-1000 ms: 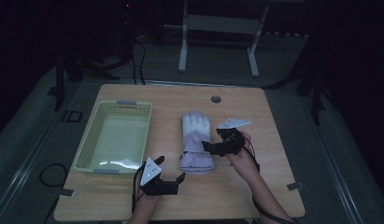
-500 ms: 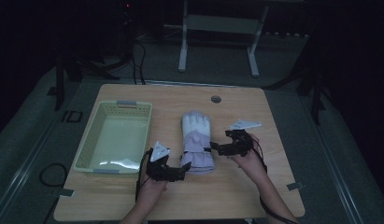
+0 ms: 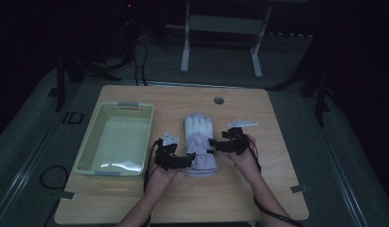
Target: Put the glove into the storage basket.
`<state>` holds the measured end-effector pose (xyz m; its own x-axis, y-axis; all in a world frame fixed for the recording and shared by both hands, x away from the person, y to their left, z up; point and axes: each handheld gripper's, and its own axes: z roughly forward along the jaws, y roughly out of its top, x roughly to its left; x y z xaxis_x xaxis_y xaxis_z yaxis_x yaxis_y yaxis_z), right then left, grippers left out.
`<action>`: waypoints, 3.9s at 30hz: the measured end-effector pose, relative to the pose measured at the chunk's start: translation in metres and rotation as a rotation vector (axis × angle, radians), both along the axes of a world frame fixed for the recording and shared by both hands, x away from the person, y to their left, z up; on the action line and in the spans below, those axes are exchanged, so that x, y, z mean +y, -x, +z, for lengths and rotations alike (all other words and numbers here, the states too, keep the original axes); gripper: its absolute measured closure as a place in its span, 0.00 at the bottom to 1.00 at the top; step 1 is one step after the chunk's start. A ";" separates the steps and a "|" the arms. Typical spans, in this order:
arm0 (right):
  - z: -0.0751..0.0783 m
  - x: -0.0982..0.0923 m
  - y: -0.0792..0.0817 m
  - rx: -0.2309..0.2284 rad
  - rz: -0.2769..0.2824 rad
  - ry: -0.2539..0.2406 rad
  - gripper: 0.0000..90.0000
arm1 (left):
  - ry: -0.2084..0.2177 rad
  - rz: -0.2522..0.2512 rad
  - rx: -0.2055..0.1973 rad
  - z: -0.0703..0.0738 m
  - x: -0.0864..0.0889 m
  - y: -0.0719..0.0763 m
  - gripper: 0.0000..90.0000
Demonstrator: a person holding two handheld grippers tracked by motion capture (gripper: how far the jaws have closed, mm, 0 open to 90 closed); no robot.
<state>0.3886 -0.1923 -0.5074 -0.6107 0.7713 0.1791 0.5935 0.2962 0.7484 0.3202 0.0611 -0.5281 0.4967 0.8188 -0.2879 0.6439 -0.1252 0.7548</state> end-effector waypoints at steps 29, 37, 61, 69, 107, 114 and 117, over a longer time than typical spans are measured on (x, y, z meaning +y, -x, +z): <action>-0.034 0.003 -0.005 0.301 0.066 -0.114 0.86 | 0.127 -0.124 0.249 -0.031 0.000 -0.010 0.78; -0.016 0.010 0.005 0.225 0.068 -0.072 0.87 | 0.129 -0.145 0.244 -0.018 0.004 -0.008 0.81; 0.044 0.038 0.013 0.112 0.099 -0.087 0.88 | 0.076 -0.179 0.171 0.046 0.034 -0.004 0.82; 0.065 0.064 0.011 0.090 0.125 -0.110 0.88 | 0.047 -0.170 0.148 0.070 0.060 -0.003 0.82; 0.078 0.245 0.002 0.109 0.184 -0.157 0.88 | -0.078 -0.093 0.173 0.101 0.231 0.003 0.81; 0.048 0.268 0.000 0.157 0.170 -0.126 0.88 | -0.059 -0.086 0.251 0.068 0.246 -0.002 0.81; 0.038 0.271 0.000 0.179 0.167 -0.109 0.88 | -0.059 -0.088 0.266 0.063 0.247 -0.002 0.81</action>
<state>0.3889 0.0785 -0.4699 -0.6795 0.6324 0.3720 0.6686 0.3249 0.6689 0.3220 0.3077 -0.4652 0.4801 0.7950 -0.3708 0.8028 -0.2279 0.5509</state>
